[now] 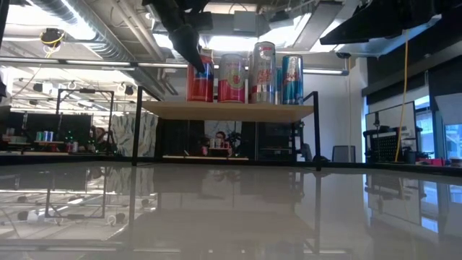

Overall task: Place canned beverage on shelf
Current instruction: Put the red soda can on the shelf aligned with the other red soda can

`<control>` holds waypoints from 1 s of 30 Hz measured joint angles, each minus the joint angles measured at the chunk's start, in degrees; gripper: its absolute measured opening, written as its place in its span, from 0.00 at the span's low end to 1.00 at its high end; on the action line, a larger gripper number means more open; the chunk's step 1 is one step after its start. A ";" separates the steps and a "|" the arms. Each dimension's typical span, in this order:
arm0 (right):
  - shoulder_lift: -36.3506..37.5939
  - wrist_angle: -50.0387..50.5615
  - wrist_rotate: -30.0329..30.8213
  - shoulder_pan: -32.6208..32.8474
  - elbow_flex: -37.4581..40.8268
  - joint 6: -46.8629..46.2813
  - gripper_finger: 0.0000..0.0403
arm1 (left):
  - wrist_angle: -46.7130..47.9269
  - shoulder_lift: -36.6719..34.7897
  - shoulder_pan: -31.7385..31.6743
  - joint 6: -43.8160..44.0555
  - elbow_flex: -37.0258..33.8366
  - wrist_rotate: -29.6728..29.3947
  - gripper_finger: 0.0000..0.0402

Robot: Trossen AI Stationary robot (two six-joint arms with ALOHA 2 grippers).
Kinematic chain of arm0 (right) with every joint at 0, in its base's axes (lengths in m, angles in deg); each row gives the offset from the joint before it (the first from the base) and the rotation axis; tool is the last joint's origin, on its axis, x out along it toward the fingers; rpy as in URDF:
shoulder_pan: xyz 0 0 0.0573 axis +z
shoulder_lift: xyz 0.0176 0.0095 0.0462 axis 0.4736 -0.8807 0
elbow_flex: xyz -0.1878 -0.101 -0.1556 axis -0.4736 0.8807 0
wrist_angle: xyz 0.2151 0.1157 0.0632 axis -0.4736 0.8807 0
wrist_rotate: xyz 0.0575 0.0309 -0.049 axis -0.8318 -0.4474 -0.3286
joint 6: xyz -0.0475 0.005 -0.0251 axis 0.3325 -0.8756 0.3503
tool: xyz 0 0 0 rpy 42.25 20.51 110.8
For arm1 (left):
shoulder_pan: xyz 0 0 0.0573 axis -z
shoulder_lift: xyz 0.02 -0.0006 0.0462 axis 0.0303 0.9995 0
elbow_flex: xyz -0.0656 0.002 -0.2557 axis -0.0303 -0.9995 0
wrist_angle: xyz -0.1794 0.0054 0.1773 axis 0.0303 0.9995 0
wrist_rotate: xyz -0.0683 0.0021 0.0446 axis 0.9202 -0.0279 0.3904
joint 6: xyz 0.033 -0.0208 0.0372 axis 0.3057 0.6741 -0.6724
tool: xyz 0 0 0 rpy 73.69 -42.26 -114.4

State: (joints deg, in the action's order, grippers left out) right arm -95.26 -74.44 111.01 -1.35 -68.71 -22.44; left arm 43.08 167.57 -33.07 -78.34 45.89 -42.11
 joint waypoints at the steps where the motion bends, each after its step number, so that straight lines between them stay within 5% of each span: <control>1: 0.01 0.00 0.00 0.00 0.00 0.00 0.87 | -0.04 0.00 0.00 0.00 0.00 0.02 0.84; 16: -0.01 0.00 0.00 0.00 0.00 0.00 0.87 | -1.74 -0.17 -0.26 -0.31 0.00 4.74 0.84; 30: -0.01 0.00 0.01 0.00 0.00 -0.01 0.87 | -1.02 -0.20 0.05 -0.19 1.76 1.66 0.84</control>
State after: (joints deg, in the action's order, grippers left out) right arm -95.27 -74.44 111.03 -1.35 -68.71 -22.46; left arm 42.06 167.38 -33.02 -78.53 47.66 -40.44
